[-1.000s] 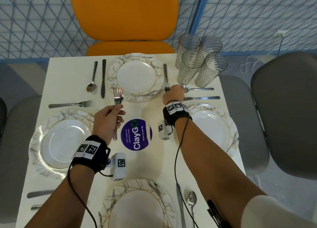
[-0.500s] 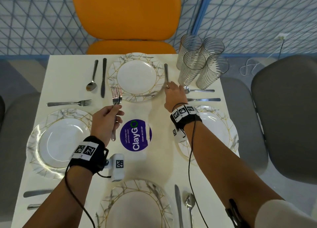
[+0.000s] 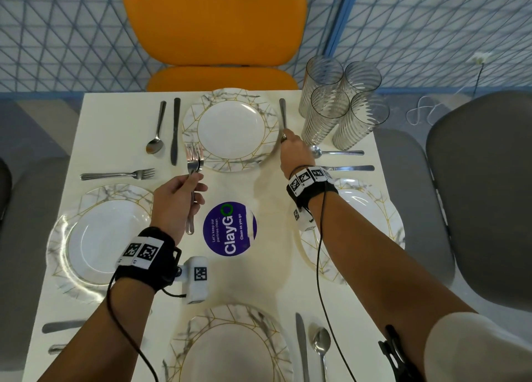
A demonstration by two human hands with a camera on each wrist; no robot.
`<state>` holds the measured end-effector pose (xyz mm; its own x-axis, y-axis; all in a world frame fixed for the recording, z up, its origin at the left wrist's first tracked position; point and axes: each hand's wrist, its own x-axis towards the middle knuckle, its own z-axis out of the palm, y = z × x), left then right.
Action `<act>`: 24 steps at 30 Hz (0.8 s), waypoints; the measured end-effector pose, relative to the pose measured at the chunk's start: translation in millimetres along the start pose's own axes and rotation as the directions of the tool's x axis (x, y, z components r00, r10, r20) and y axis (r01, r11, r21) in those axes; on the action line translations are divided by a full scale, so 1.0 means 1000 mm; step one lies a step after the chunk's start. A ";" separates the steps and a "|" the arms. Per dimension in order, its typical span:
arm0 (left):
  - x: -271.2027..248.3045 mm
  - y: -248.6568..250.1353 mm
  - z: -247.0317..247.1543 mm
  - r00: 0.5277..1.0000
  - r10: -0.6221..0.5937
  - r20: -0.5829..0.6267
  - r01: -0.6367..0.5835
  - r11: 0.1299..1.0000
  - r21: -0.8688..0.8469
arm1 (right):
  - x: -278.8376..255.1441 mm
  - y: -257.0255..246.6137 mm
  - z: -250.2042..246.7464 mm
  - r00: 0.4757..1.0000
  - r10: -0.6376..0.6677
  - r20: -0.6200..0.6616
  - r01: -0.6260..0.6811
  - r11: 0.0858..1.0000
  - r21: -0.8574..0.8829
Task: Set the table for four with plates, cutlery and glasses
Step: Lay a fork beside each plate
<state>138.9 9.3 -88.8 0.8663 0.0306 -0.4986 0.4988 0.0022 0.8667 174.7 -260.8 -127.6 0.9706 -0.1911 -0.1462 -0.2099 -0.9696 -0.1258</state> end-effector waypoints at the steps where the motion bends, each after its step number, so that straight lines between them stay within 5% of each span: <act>1: 0.000 0.000 0.000 1.000 -0.003 -0.001 0.003 1.000 -0.005 | 0.001 0.000 0.000 1.000 0.010 0.007 -0.010 1.000 0.008; 18: -0.005 0.002 -0.006 1.000 -0.005 0.014 0.006 0.999 -0.035 | -0.017 -0.007 0.001 0.992 0.008 -0.127 0.013 0.986 0.165; 21: -0.012 0.002 -0.005 0.997 0.022 0.073 -0.023 1.000 0.004 | -0.026 -0.020 -0.002 0.971 0.003 -0.239 0.094 0.914 0.395; 24: -0.022 0.005 -0.001 0.992 0.034 0.118 -0.037 0.999 0.021 | -0.042 -0.044 -0.020 0.958 0.023 -0.285 0.178 0.730 0.660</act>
<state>122.6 10.1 -73.6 0.8798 -0.0877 -0.4671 0.4673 -0.0200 0.8839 146.0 -212.9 -96.2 0.9588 -0.2492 0.1363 -0.0579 -0.6412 -0.7652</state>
